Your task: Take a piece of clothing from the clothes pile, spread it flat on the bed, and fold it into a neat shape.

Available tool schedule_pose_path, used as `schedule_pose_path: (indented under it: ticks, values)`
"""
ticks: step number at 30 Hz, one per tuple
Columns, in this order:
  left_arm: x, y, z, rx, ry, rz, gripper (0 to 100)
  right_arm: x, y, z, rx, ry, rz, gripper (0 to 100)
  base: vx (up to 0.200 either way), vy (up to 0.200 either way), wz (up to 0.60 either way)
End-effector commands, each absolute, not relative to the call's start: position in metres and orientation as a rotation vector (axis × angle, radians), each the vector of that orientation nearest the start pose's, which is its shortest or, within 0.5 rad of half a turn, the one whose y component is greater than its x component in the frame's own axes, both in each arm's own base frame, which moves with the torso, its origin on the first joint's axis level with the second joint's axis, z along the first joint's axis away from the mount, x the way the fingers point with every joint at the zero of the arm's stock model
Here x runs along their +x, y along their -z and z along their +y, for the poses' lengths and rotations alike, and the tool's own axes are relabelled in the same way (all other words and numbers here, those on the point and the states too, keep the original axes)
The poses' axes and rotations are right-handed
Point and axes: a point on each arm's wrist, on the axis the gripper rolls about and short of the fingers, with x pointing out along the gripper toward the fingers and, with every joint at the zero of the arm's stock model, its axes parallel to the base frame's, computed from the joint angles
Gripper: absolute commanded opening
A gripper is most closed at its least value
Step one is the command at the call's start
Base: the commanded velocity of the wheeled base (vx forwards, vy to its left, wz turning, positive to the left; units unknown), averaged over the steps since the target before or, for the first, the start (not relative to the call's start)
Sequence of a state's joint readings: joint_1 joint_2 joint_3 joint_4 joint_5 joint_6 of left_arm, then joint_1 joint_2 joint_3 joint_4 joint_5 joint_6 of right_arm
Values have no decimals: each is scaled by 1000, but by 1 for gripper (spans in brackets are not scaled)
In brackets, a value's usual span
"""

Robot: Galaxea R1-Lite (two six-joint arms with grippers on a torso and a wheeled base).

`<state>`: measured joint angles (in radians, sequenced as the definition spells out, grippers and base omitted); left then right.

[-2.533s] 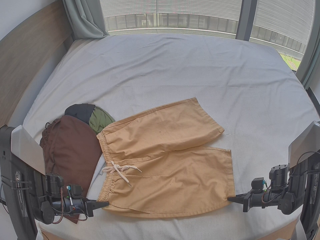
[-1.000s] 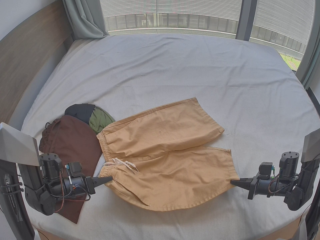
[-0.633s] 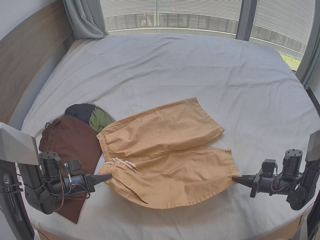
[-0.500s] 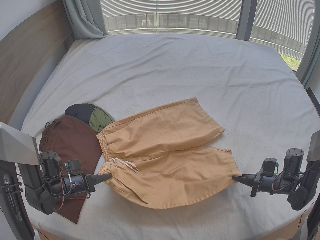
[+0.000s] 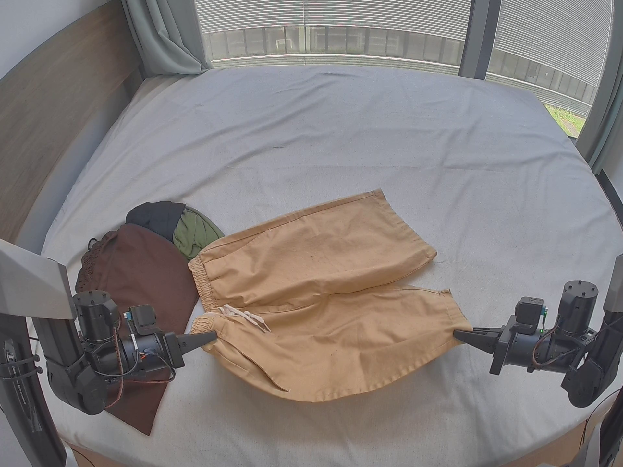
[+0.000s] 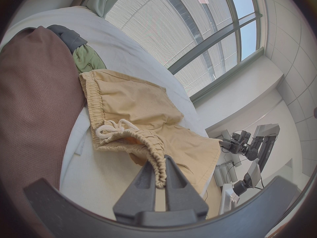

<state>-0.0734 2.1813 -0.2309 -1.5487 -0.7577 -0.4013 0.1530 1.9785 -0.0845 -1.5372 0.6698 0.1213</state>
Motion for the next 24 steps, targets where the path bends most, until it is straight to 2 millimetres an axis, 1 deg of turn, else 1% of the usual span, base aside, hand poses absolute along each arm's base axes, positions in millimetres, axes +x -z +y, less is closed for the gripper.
schedule_pose_path:
  ticks: [1,3,6,18,24]
  values:
    - [265,-19,-33,-511,730,542,0,222,-60,49,219,-795,372,0,0,0,0]
    - [267,-20,-33,-510,730,536,0,222,-66,49,230,-796,355,0,0,0,0]
    - [268,-20,-32,-510,726,530,0,222,-69,49,228,-795,340,0,0,0,0]
    - [275,-23,-31,-511,706,505,0,226,-75,49,241,-795,316,0,0,0,0]
    - [279,-26,-30,-536,697,492,0,233,-82,51,271,-797,284,0,0,0,0]
